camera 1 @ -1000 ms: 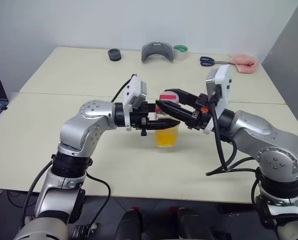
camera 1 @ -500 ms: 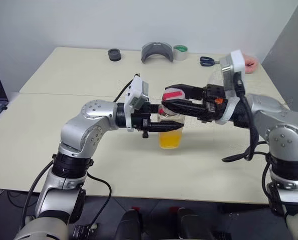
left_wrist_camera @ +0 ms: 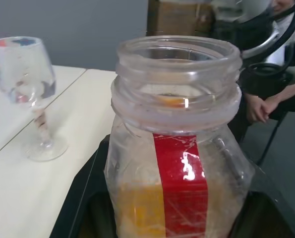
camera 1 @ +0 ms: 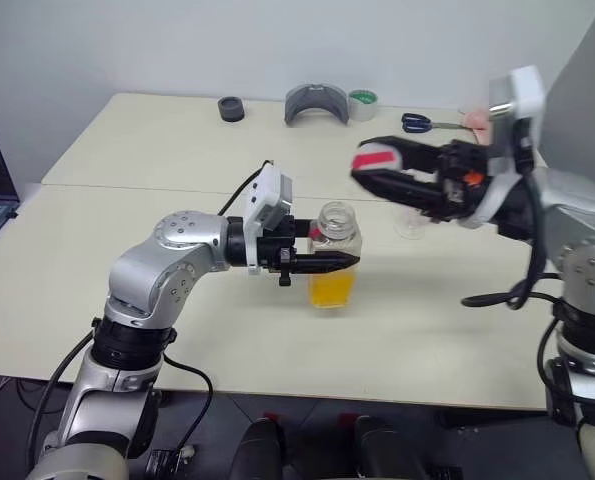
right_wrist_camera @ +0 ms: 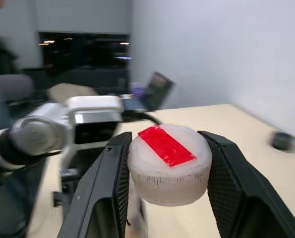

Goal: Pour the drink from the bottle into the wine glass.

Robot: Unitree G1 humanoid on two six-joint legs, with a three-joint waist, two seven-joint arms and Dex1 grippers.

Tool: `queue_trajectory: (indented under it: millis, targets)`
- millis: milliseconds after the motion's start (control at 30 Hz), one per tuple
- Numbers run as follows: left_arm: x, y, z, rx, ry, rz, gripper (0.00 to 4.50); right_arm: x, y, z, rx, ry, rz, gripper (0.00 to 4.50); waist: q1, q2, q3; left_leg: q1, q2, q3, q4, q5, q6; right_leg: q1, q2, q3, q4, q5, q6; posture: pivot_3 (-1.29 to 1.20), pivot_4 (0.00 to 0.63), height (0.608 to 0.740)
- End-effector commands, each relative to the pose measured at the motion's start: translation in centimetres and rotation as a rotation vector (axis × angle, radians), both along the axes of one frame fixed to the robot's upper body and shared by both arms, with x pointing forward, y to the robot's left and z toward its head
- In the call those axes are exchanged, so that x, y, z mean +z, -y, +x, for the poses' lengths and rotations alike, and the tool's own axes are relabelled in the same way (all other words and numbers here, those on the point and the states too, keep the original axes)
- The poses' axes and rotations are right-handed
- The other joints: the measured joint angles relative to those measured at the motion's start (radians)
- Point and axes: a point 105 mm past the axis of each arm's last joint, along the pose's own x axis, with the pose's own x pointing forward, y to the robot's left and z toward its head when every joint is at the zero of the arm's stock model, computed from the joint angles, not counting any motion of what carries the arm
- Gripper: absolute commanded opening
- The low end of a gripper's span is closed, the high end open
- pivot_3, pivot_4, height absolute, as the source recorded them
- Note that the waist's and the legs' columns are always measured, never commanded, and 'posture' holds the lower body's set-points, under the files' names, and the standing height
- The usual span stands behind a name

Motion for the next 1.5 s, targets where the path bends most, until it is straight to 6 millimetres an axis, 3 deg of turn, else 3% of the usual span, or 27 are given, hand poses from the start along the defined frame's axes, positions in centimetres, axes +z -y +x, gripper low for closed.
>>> queue_trajectory:
  millis: [33, 100, 167, 233, 333, 500, 567, 767, 1000, 1133, 1333, 1500]
  targets:
    - [1.3, 0.0, -0.2, 0.003, 0.064, -0.036, 2.16, -2.9, 3.4, 0.1, -0.367, 0.011, -0.053, 1.9, 0.007, 0.0, 0.0, 0.0, 0.0, 0.0, 0.0, 0.0, 0.0, 0.0, 0.0, 0.0, -0.001, 0.0, 0.0, 0.0, 0.15, 0.74]
    - [1.4, 0.1, -0.1, 0.007, 0.068, -0.04, 2.16, -5.9, 4.9, 0.1, -0.526, -0.07, -0.021, 1.9, 0.01, 0.0, 0.0, -0.001, -0.001, 0.001, -0.001, 0.0, 0.0, 0.0, 0.0, 0.0, -0.002, 0.0, 0.0, 0.0, 0.15, 0.74]
    - [1.5, 0.4, 0.0, 0.004, 0.071, -0.045, 2.16, -11.6, 5.1, -0.1, -0.651, -0.222, -0.011, 1.9, 0.01, 0.0, 0.0, -0.001, -0.001, 0.001, -0.001, 0.0, 0.0, 0.0, 0.0, 0.002, -0.003, 0.0, 0.0, 0.0, 0.15, 0.74]
    - [1.7, 0.6, 0.0, 0.002, 0.073, -0.048, 2.16, -15.6, 5.0, -0.1, -0.734, -0.314, -0.004, 1.9, 0.009, 0.0, -0.001, 0.0, -0.001, 0.001, -0.002, 0.0, 0.0, 0.0, 0.002, 0.001, -0.004, 0.0, 0.0, 0.0, 0.15, 0.74]
    - [2.0, 0.8, 0.0, 0.006, 0.084, -0.054, 2.16, -18.9, 4.9, 1.1, -0.804, -0.344, 0.012, 1.9, -0.009, 0.001, 0.0, 0.0, 0.0, 0.003, -0.001, 0.0, 0.0, -0.001, 0.003, 0.003, -0.002, 0.0, 0.0, 0.0, 0.15, 0.74]
    - [2.3, 0.9, -0.2, 0.011, 0.091, -0.058, 2.16, -22.6, 5.3, 2.4, -0.891, -0.388, 0.035, 1.9, -0.013, 0.0, 0.0, 0.002, 0.0, 0.002, -0.001, 0.0, 0.0, 0.001, 0.004, 0.003, -0.002, 0.0, 0.001, 0.0, 0.15, 0.74]
    - [2.3, 0.7, -0.3, 0.016, 0.091, -0.055, 2.16, -22.9, 5.3, 2.5, -0.894, -0.382, 0.04, 2.5, -0.013, 0.0, 0.0, 0.002, 0.0, 0.002, -0.001, 0.0, 0.0, 0.0, 0.004, 0.003, -0.002, 0.0, 0.001, 0.0, 0.15, 0.74]
    - [2.1, 0.4, -0.3, 0.032, 0.089, -0.052, 2.16, -21.7, 5.3, 2.1, -0.865, -0.343, 0.044, 4.43, -0.009, 0.0, 0.0, 0.001, 0.0, 0.002, -0.001, 0.0, 0.0, 0.001, 0.003, 0.003, -0.003, 0.0, 0.001, 0.0, 0.15, 0.74]
    - [1.8, -0.3, 0.6, 0.09, 0.089, -0.05, 2.16, -17.3, 4.5, 0.3, -0.673, -0.309, 0.018, 4.47, -0.008, 0.0, 0.0, 0.001, 0.0, 0.002, -0.001, 0.0, 0.0, 0.001, 0.003, 0.003, -0.002, 0.0, 0.001, 0.0, 0.15, 0.74]
    - [1.6, -1.2, 1.7, 0.168, 0.1, -0.04, 2.16, -13.4, 4.1, -0.9, -0.48, -0.237, -0.031, 4.47, -0.008, 0.0, 0.0, 0.001, 0.0, 0.001, -0.001, 0.0, 0.0, 0.001, 0.003, 0.002, -0.002, 0.0, 0.001, 0.0, 0.15, 0.74]
    - [1.1, -5.0, 6.2, 0.483, 0.165, -0.008, 2.16, -6.1, 0.7, -3.3, -0.042, -0.071, -0.067, 4.47, -0.012, 0.0, 0.0, 0.002, 0.0, 0.001, 0.0, 0.0, 0.0, 0.002, 0.004, 0.002, -0.002, 0.0, 0.001, 0.0, 0.15, 0.74]
    - [1.4, -8.6, 10.1, 0.784, 0.215, -0.006, 2.16, -2.9, -2.0, -3.3, 0.156, -0.059, -0.035, 4.47, -0.008, -0.001, 0.0, 0.001, 0.0, 0.0, 0.0, 0.0, 0.0, 0.001, 0.004, 0.001, -0.002, 0.001, 0.001, 0.0, 0.15, 0.74]
